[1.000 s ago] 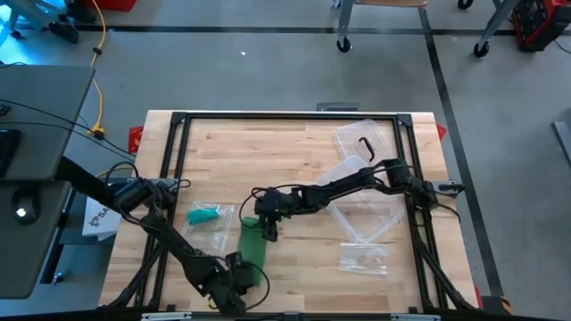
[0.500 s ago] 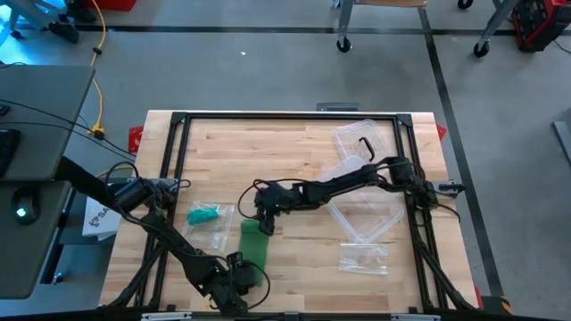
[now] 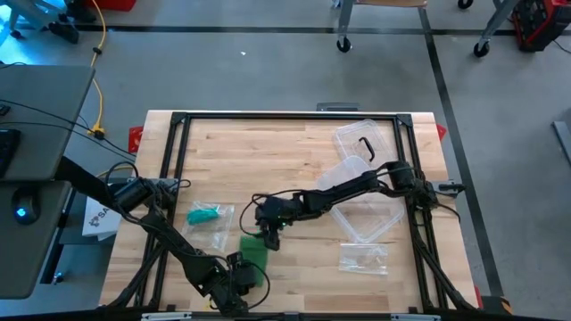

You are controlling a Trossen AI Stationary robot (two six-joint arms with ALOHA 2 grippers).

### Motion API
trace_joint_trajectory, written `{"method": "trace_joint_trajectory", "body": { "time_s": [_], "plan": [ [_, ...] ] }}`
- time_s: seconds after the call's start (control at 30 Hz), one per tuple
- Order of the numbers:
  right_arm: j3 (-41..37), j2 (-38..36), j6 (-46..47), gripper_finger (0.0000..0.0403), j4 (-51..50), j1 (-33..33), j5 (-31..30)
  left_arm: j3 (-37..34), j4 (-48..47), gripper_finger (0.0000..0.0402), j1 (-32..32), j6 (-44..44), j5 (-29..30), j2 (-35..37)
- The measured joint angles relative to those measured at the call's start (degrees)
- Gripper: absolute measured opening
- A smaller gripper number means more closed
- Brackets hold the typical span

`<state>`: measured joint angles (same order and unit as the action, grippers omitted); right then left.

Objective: Roll bandage
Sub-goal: Roll the green bandage

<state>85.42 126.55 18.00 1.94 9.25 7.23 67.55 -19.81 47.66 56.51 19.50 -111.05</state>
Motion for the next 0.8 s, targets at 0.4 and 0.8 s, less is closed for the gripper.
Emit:
{"method": "trace_joint_trajectory", "body": {
  "time_s": [0.4, 0.8],
  "plan": [
    [0.0, 2.1, 9.3, 0.0199, 0.0, 5.8, -11.5, 0.0, 0.2, 0.0, 0.0, 0.3, 0.1, 0.0],
    [0.1, -0.3, 8.6, 0.0199, 2.7, 8.6, -14.1, 0.0, 0.4, 0.0, 0.0, 0.4, 0.5, 0.1]
  ]
}}
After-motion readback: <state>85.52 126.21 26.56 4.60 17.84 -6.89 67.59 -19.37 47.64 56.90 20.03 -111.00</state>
